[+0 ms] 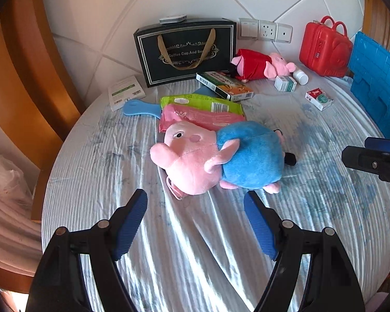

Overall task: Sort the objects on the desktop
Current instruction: 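Close the right tool fingers on the blue-and-pink pig plush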

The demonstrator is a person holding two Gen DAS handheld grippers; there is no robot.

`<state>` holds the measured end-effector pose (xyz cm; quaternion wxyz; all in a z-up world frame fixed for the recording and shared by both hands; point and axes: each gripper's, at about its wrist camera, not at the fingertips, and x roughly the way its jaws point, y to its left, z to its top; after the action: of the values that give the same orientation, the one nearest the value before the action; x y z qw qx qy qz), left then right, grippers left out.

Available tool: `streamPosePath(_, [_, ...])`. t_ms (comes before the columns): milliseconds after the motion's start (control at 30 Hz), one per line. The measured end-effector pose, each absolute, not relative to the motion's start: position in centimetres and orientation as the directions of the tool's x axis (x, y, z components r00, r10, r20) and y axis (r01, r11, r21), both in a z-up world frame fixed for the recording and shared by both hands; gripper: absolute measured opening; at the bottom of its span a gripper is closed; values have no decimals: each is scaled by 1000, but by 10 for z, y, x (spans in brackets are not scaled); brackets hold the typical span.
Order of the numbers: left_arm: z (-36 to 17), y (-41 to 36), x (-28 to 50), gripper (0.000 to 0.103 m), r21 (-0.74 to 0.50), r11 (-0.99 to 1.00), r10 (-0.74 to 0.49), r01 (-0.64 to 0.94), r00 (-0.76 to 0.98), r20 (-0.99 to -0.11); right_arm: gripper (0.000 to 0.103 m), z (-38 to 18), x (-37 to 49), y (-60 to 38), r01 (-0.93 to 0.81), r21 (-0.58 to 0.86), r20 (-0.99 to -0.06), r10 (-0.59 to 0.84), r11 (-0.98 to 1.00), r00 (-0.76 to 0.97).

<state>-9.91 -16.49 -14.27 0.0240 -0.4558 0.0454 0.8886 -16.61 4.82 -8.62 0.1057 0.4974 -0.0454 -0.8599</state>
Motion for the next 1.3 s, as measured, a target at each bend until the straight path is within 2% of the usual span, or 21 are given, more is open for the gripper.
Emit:
streamPosePath(433, [-203, -183, -163, 76, 27, -985, 61, -168, -496, -866, 103, -144, -230, -16, 141, 168, -900, -210, -976, -383])
streamPosePath(567, [-211, -184, -173, 77, -8, -983, 97, -185, -477, -873, 103, -162, -242, -26, 139, 191, -911, -228, -972, -343])
streamPosePath(733, [-218, -176, -178, 77, 18, -976, 89, -218, -472, -877, 103, -174, -257, -37, 160, 186, -923, -228, -969, -311])
streamPosePath(900, [-223, -179, -186, 90, 13, -979, 85, -204, -463, -882, 103, -182, -268, -36, 159, 222, -919, -261, -962, -297])
streamPosePath(1067, [-226, -177, -191, 95, 24, -975, 83, -219, -465, -882, 103, -192, -272, -41, 187, 227, -923, -272, -956, -271])
streamPosePath(1133, [-227, -178, -193, 100, 32, -975, 77, -218, -471, -879, 103, -193, -273, -42, 193, 221, -923, -269, -956, -275])
streamPosePath(1300, [-232, -186, -199, 98, -47, -981, 128, -190, -444, -887, 103, -194, -278, -40, 220, 229, -913, -288, -948, -289])
